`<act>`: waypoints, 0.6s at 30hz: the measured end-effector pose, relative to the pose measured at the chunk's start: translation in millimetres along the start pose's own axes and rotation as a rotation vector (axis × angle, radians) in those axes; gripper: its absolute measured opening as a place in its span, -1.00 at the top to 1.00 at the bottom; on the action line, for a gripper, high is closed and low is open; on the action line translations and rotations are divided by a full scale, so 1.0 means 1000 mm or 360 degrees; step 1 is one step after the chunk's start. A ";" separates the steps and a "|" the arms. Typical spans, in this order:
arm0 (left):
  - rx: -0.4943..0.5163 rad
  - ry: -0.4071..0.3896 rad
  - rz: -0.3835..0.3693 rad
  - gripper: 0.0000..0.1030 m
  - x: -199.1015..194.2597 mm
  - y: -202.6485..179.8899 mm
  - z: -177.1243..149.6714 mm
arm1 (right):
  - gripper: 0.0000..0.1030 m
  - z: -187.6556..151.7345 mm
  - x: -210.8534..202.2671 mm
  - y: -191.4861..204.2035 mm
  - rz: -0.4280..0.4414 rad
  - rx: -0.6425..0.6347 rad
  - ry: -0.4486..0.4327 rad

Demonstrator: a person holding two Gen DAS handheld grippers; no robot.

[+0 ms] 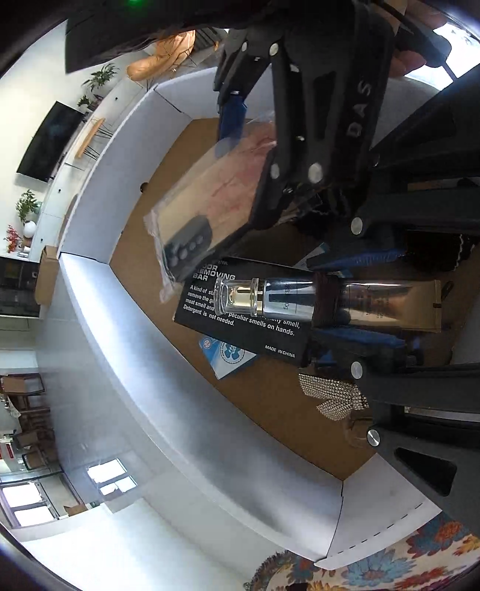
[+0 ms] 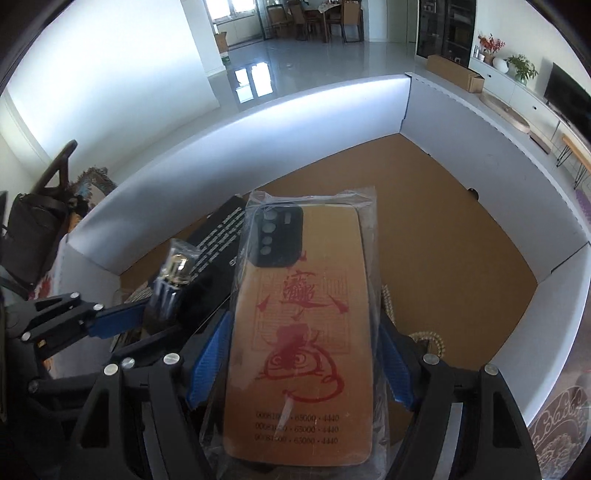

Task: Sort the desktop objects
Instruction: 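Carry the tube bottle and phone case into the cork-bottomed box and open both tools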

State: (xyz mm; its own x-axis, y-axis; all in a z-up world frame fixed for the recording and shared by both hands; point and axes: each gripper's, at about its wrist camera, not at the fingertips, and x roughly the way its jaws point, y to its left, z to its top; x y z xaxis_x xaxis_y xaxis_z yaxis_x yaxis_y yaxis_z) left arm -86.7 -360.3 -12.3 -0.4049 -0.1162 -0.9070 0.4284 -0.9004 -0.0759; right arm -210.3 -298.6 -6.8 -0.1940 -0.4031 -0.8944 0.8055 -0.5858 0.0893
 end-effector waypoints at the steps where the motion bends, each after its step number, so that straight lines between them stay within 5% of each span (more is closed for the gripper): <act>1: 0.0010 0.0011 0.0011 0.43 0.000 -0.004 0.000 | -0.47 0.005 0.006 -0.002 -0.0030 0.0002 0.0027; 14: -0.0026 0.0015 0.0074 0.37 0.010 -0.018 0.013 | -0.54 0.014 0.011 -0.039 -0.0046 0.0129 0.0145; 15: -0.0041 0.0005 0.0082 0.29 0.007 -0.018 0.012 | -0.75 0.014 0.008 -0.040 -0.0041 0.0124 0.0127; 16: -0.0063 -0.0004 0.0081 -0.07 0.004 -0.017 0.011 | -1.00 0.014 0.005 -0.040 -0.0043 0.0116 0.0112; 17: -0.0084 -0.0009 0.0085 -0.48 0.001 -0.016 0.010 | -1.00 0.014 0.001 -0.041 -0.0047 0.0106 0.0092; 18: -0.0104 -0.0023 0.0098 -0.59 -0.004 -0.015 0.009 | -1.00 0.014 -0.006 -0.042 -0.0051 0.0096 0.0068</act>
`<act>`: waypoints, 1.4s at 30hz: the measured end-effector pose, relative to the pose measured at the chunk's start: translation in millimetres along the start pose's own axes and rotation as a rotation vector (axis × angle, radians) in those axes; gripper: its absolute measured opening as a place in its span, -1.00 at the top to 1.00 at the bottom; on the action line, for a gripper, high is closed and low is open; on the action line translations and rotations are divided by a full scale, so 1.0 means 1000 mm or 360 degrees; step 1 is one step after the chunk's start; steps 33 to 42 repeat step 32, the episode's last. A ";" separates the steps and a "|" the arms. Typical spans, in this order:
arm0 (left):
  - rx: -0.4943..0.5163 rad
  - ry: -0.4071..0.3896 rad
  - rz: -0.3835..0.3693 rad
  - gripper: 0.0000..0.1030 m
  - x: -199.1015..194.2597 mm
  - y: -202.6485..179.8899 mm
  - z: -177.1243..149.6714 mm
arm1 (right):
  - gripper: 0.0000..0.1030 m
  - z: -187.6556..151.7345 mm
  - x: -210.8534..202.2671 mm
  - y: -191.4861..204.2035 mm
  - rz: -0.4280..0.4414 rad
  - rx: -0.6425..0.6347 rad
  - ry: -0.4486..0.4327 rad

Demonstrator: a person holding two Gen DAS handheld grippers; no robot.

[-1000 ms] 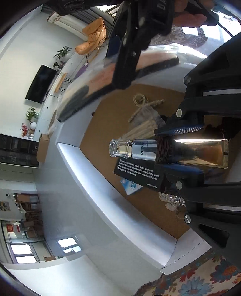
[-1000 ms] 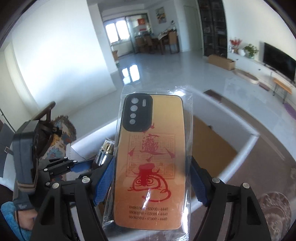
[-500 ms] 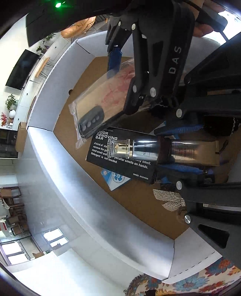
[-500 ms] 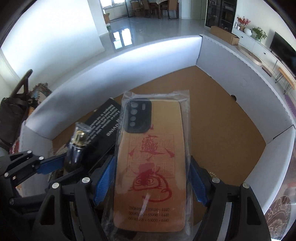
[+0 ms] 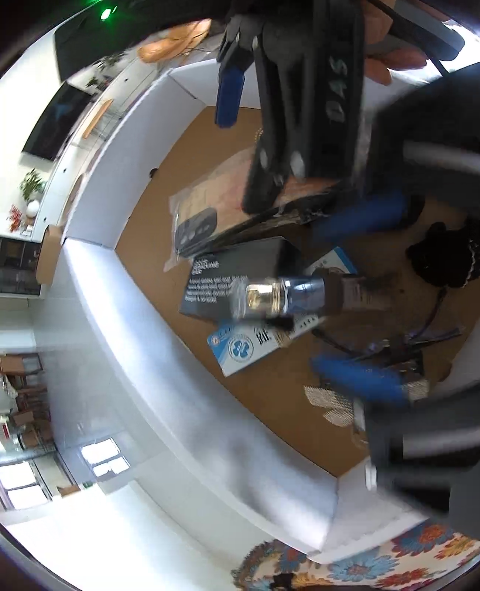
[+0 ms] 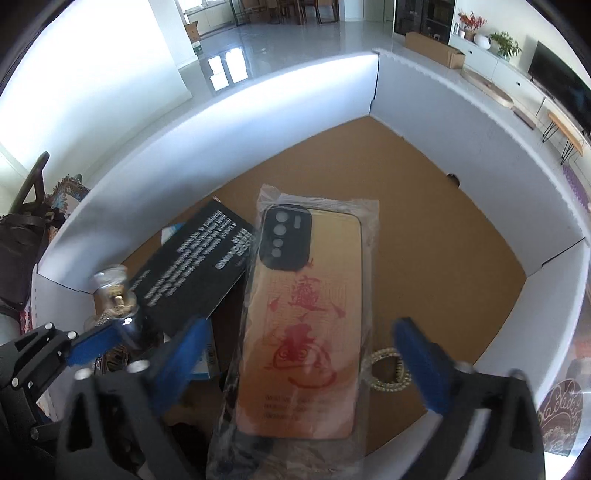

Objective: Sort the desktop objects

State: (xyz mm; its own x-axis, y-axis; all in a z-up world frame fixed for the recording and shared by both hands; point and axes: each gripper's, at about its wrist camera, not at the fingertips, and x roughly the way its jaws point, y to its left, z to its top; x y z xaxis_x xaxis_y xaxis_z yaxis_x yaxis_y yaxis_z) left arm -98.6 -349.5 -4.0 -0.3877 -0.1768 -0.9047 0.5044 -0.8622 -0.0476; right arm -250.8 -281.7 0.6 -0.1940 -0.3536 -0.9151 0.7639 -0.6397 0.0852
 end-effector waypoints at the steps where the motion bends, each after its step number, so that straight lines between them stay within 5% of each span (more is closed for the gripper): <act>1: -0.0015 -0.0022 0.0022 -0.64 -0.006 0.000 -0.002 | -1.00 0.000 -0.006 -0.002 -0.0002 -0.0002 -0.0016; 6: -0.0079 -0.0154 0.0096 -0.65 -0.045 0.003 -0.013 | -1.00 -0.005 -0.047 -0.017 -0.0014 -0.0007 -0.0118; 9: -0.0155 -0.0226 0.0198 -0.81 -0.065 0.001 -0.017 | -1.00 -0.011 -0.068 -0.026 -0.0049 -0.0038 -0.0141; 19: -0.0282 -0.0373 0.0337 -0.82 -0.100 -0.010 -0.016 | -1.00 -0.024 -0.092 -0.038 -0.0099 -0.0073 -0.0155; 25: -0.0352 -0.0373 0.0331 -0.82 -0.110 -0.009 -0.017 | -1.00 -0.027 -0.090 -0.033 -0.0100 -0.0115 -0.0157; 28: -0.0367 -0.0375 0.0322 -1.00 -0.112 -0.009 -0.017 | -1.00 -0.027 -0.088 -0.031 -0.0099 -0.0121 -0.0161; 42: -0.0347 -0.0393 0.0357 -1.00 -0.110 -0.012 -0.020 | -1.00 -0.027 -0.086 -0.030 -0.0090 -0.0113 -0.0167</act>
